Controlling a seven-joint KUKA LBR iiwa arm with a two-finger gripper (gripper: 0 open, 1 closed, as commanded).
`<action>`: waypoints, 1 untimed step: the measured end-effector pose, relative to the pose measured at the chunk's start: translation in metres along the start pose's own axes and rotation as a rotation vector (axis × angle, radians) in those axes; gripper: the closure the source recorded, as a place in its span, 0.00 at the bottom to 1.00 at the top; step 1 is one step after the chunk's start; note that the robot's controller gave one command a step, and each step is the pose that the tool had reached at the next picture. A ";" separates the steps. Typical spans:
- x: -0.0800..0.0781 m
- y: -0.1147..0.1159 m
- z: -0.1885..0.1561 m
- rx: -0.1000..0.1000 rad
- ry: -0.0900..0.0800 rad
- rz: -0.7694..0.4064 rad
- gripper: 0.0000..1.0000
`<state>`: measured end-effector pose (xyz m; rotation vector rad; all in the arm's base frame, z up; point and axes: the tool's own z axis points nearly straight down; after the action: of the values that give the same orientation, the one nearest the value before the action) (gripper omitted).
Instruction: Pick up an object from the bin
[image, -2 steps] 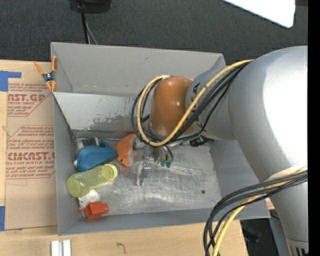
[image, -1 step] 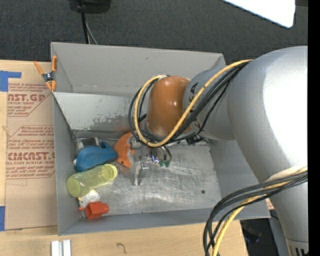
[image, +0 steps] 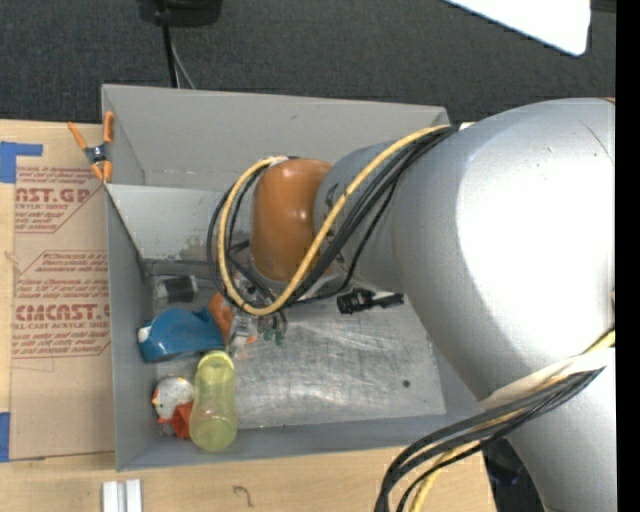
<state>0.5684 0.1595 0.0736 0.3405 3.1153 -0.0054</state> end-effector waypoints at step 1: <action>0.000 0.000 0.000 0.000 0.000 0.000 1.00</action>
Offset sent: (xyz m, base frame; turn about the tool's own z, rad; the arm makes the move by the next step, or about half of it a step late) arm -0.0018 -0.0103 0.0997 0.0092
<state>0.5684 0.1595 0.0736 0.3402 3.1152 -0.0054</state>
